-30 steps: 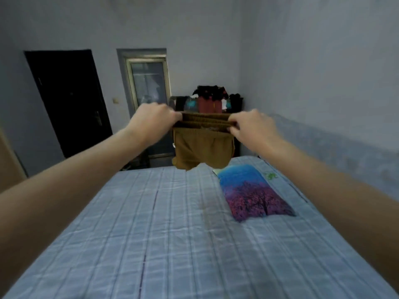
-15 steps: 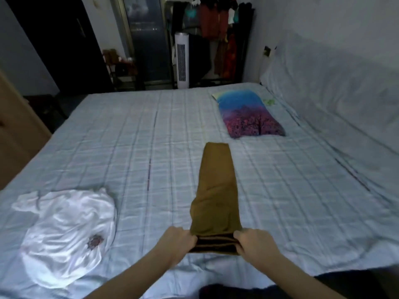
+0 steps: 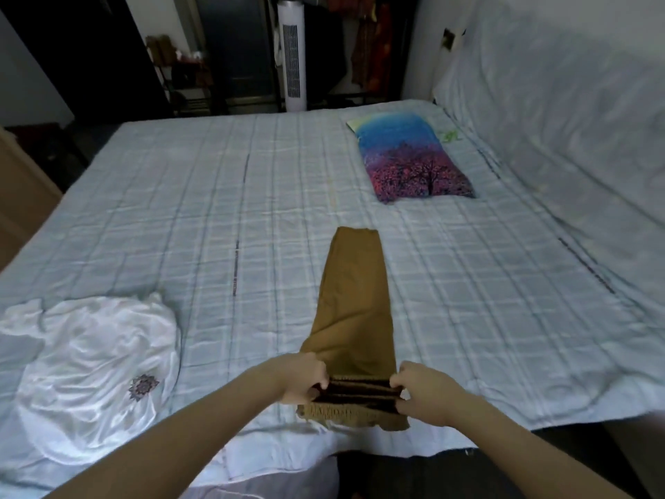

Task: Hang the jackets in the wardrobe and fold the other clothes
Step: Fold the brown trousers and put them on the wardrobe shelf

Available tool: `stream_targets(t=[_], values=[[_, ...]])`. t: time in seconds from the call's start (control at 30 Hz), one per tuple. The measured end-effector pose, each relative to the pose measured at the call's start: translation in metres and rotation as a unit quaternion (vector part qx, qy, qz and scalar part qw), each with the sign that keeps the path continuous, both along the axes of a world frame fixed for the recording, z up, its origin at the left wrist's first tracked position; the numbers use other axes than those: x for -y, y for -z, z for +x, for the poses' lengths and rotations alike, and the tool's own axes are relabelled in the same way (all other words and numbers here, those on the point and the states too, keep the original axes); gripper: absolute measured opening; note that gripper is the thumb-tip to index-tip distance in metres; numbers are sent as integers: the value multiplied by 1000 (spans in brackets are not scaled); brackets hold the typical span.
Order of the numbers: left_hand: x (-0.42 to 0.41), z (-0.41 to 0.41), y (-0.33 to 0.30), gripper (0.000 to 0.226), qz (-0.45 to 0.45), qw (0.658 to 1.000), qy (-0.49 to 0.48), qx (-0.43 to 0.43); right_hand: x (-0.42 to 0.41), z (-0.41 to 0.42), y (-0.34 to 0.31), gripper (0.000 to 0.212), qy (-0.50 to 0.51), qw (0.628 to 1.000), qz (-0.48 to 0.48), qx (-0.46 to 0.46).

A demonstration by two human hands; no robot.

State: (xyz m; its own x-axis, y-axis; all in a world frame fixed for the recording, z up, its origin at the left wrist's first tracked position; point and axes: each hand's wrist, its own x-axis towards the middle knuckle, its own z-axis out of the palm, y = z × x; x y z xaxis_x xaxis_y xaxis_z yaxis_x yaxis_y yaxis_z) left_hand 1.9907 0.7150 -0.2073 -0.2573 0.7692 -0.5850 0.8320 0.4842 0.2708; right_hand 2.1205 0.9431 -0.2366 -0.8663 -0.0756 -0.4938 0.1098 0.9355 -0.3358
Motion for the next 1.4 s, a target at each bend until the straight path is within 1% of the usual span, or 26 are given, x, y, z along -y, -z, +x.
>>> stream_targets(t=[0.07,0.13,0.2,0.3,0.37,0.5,0.57,0.63,0.73,0.77,0.83,0.87,0.9,0.97,1.07,1.13,1.23,1.27,1.33,1.37,1.4], values=[[-13,-32,-8,23,19,999,-10,27,-20,-24,-5,17,16,999,-50,9],[-25,-65,-12,31,48,996,-41,62,-43,-53,-8,15,24,996,-88,12],[-40,-102,-10,32,60,994,-62,72,-69,-86,-8,13,44,991,-122,18],[-69,-160,11,28,110,987,-81,86,-105,-139,0,10,100,979,-175,26],[-86,-195,27,27,140,977,-122,101,-125,-172,7,11,133,971,-199,27],[-127,-267,69,22,142,962,-194,128,-159,-246,39,14,176,956,-235,28],[-142,-296,90,19,142,954,-222,142,-170,-278,59,19,214,941,-260,20],[-156,-326,111,18,144,947,-246,149,-178,-305,82,24,259,919,-296,6],[-177,-375,140,15,147,937,-268,167,-183,-340,117,18,342,868,-356,-49],[-186,-392,149,14,151,935,-273,169,-185,-351,127,15,373,844,-379,-75],[-200,-421,169,13,161,931,-279,171,-188,-375,145,16,427,793,-423,-104],[-208,-435,179,13,165,930,-279,174,-191,-387,153,16,445,781,-424,-113],[-214,-446,190,11,167,929,-279,177,-194,-398,163,16,460,777,-413,-120],[-225,-466,213,8,164,926,-286,182,-202,-420,189,17,473,789,-369,-129],[-242,-487,245,9,178,916,-300,199,-222,-456,227,24,446,839,-270,-159],[-251,-494,260,9,198,909,-316,187,-234,-479,239,25,422,863,-213,-178],[-261,-506,280,9,225,903,-329,159,-244,-503,254,32,402,880,-155,-199],[-262,-508,287,8,234,907,-320,143,-245,-507,259,35,403,881,-142,-202],[-263,-512,301,9,263,924,-271,66,-243,-509,270,36,405,880,-111,-223],[-263,-511,307,12,281,926,-249,28,-240,-508,273,35,390,883,-94,-245],[-264,-509,311,18,297,924,-241,7,-238,-507,273,37,354,894,-84,-261]])
